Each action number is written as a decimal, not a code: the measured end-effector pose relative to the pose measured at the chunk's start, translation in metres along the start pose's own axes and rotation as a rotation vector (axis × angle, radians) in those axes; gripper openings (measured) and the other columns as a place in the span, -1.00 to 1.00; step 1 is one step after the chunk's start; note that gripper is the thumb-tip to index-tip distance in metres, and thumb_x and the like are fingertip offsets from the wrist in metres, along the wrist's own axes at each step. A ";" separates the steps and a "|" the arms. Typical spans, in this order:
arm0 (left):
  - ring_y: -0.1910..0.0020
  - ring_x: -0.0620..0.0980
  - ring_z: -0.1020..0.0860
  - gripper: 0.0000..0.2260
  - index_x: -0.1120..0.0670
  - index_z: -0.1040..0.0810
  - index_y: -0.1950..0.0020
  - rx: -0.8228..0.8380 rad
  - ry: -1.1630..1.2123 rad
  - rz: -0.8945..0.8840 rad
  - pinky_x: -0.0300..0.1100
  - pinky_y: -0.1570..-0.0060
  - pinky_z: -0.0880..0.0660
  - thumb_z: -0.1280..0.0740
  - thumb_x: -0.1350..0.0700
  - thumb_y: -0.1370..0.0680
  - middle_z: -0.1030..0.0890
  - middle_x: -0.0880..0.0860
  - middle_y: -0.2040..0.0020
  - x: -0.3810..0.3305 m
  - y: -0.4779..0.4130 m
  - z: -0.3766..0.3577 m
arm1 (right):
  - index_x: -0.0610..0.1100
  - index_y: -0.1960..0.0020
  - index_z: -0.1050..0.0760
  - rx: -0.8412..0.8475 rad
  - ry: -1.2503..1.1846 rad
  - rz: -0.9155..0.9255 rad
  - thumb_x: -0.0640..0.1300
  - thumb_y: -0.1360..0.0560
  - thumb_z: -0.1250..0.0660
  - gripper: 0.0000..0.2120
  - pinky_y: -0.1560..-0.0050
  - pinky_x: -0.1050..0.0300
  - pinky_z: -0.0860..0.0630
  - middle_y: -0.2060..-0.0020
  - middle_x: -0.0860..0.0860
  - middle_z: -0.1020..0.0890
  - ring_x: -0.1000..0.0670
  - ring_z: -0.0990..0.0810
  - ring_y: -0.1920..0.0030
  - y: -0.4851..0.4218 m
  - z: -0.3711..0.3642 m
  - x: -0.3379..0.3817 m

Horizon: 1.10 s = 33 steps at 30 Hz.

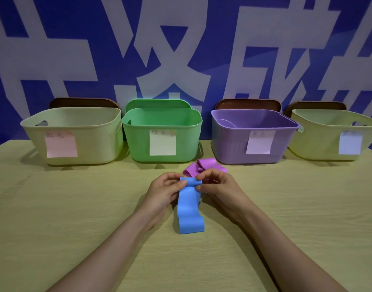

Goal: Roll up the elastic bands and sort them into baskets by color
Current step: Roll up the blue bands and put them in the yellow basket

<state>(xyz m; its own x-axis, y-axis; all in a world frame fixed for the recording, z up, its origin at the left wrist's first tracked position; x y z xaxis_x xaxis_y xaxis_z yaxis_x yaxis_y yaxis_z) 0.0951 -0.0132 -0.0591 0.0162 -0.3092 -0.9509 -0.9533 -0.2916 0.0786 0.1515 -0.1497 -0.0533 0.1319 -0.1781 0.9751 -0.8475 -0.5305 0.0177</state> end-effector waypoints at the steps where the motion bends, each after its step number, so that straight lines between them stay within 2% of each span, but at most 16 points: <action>1: 0.15 -0.03 -0.65 -0.88 0.19 -0.52 0.00 0.003 -0.003 -0.010 -0.27 0.16 -0.59 -0.36 0.33 -0.49 -0.64 0.14 0.06 -0.001 0.000 0.000 | -0.21 0.07 -0.57 0.013 -0.008 0.000 -0.46 -0.38 -0.39 -0.78 0.10 -0.02 -0.56 0.06 -0.21 -0.60 -0.17 -0.62 0.08 0.001 -0.001 0.000; 4: 0.13 -0.01 -0.65 -0.86 0.19 -0.52 0.00 0.016 0.002 -0.048 -0.24 0.14 -0.60 -0.35 0.35 -0.48 -0.63 0.12 0.03 -0.004 0.000 -0.001 | -0.17 -0.07 -0.58 -0.007 -0.044 0.025 -0.30 -0.41 -0.44 -0.76 0.06 -0.04 -0.56 -0.06 -0.20 -0.59 -0.16 -0.63 0.05 -0.001 0.002 0.000; 6: 0.06 0.06 -0.64 -0.85 0.20 -0.51 -0.01 0.012 -0.008 -0.073 -0.16 0.06 -0.60 -0.36 0.36 -0.47 -0.63 0.11 -0.01 -0.006 0.001 0.000 | -0.15 -0.03 -0.60 -0.007 -0.013 0.033 -0.12 -0.39 -0.47 -0.77 -0.05 -0.13 -0.52 -0.04 -0.23 -0.59 -0.17 -0.62 0.03 -0.003 0.000 -0.002; 9: 0.00 0.10 -0.64 -0.82 0.20 -0.52 -0.03 0.008 -0.044 -0.090 -0.06 -0.01 -0.58 -0.37 0.36 -0.47 -0.63 0.11 -0.06 -0.009 0.001 0.001 | -0.19 0.07 -0.57 0.015 0.060 0.023 0.04 -0.37 -0.44 -0.69 -0.02 -0.12 -0.49 0.10 -0.20 -0.61 -0.14 -0.59 0.08 -0.002 -0.005 -0.003; 12: 0.00 0.08 -0.63 -0.79 0.19 -0.51 -0.07 0.012 -0.037 -0.081 -0.08 -0.01 -0.58 -0.37 0.35 -0.47 -0.62 0.10 -0.07 -0.007 0.002 -0.001 | -0.26 0.04 -0.54 0.002 0.036 0.045 -0.07 -0.43 -0.41 -0.75 0.06 -0.05 -0.51 0.17 -0.17 -0.60 -0.10 -0.59 0.13 -0.001 -0.004 0.001; 14: 0.00 0.07 -0.64 -0.77 0.18 -0.49 -0.11 0.014 -0.007 -0.019 -0.13 0.03 -0.59 -0.37 0.33 -0.48 -0.62 0.14 -0.07 -0.001 0.001 -0.002 | -0.29 0.00 -0.53 -0.014 0.006 0.043 -0.19 -0.48 -0.38 -0.83 0.10 -0.04 -0.49 0.18 -0.18 -0.58 -0.10 -0.56 0.19 0.000 -0.003 0.002; 16: 0.06 0.05 -0.65 -0.76 0.19 -0.48 -0.13 0.016 -0.010 0.047 -0.18 0.11 -0.60 -0.38 0.31 -0.48 -0.64 0.18 -0.03 0.004 0.002 -0.002 | -0.32 -0.04 -0.51 -0.028 -0.010 0.031 -0.27 -0.48 -0.37 -0.83 0.12 -0.02 -0.52 0.14 -0.20 -0.58 -0.11 -0.55 0.19 0.001 -0.002 0.001; 18: 0.09 0.05 -0.67 -0.76 0.20 -0.49 -0.11 0.020 -0.022 0.064 -0.19 0.17 -0.59 -0.39 0.31 -0.47 -0.66 0.18 0.02 0.004 0.002 -0.002 | -0.33 -0.06 -0.51 -0.033 0.004 0.032 -0.31 -0.47 -0.37 -0.81 0.01 -0.10 -0.55 0.07 -0.23 -0.59 -0.16 -0.57 0.10 0.000 -0.001 0.001; 21: 0.07 0.07 -0.67 -0.72 0.20 -0.50 -0.10 0.029 -0.011 0.049 -0.20 0.17 -0.58 -0.42 0.34 -0.43 -0.68 0.16 0.03 0.002 0.003 -0.002 | -0.23 0.00 -0.60 -0.033 0.048 0.062 -0.37 -0.42 -0.41 -0.83 -0.17 -0.23 -0.52 0.06 -0.20 -0.63 -0.20 -0.61 0.02 0.000 0.002 0.003; 24: 0.11 0.02 -0.67 -0.76 0.20 -0.51 -0.05 0.010 0.010 0.038 -0.22 0.17 -0.59 -0.43 0.30 -0.42 -0.68 0.15 0.06 0.001 0.003 -0.002 | -0.18 0.09 -0.64 -0.039 0.091 0.082 -0.43 -0.37 -0.42 -0.79 -0.17 -0.28 -0.50 0.06 -0.20 -0.66 -0.28 -0.60 -0.06 -0.002 0.004 0.002; 26: 0.17 -0.01 -0.67 -0.83 0.22 -0.51 -0.01 -0.012 0.028 0.027 -0.24 0.18 -0.60 -0.41 0.27 -0.46 -0.68 0.16 0.11 0.000 0.003 -0.002 | -0.18 0.14 -0.64 -0.037 0.078 0.077 -0.48 -0.36 -0.39 -0.76 -0.16 -0.28 -0.51 0.07 -0.22 -0.65 -0.27 -0.61 -0.04 -0.003 0.003 0.000; 29: 0.16 -0.01 -0.66 -0.85 0.23 -0.51 0.00 -0.030 0.003 0.011 -0.25 0.14 -0.60 -0.40 0.29 -0.46 -0.66 0.19 0.10 -0.001 0.002 0.000 | -0.19 0.16 -0.63 -0.019 0.042 0.056 -0.51 -0.37 -0.36 -0.75 -0.10 -0.21 -0.56 0.07 -0.25 -0.64 -0.25 -0.63 -0.01 -0.003 -0.001 -0.001; 33: 0.08 0.04 -0.65 -0.83 0.21 -0.52 0.00 -0.049 -0.027 0.001 -0.20 0.09 -0.60 -0.42 0.30 -0.43 -0.66 0.19 0.06 -0.001 0.002 0.003 | -0.20 0.14 -0.62 -0.006 0.022 0.022 -0.51 -0.39 -0.34 -0.75 0.02 -0.06 -0.59 0.06 -0.20 -0.65 -0.18 -0.66 0.01 -0.003 -0.001 -0.002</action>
<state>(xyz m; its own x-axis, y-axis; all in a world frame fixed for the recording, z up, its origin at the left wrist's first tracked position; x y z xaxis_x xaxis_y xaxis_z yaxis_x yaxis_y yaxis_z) 0.0925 -0.0109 -0.0590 0.0062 -0.2853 -0.9584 -0.9375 -0.3350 0.0937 0.1532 -0.1469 -0.0551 0.1022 -0.1712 0.9799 -0.8531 -0.5217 -0.0021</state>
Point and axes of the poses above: each hand's wrist, its own y-axis away from the middle knuckle, its own z-axis out of the back of the hand, x = y × z, the point moved 7 cm from there along -y, towards the middle knuckle
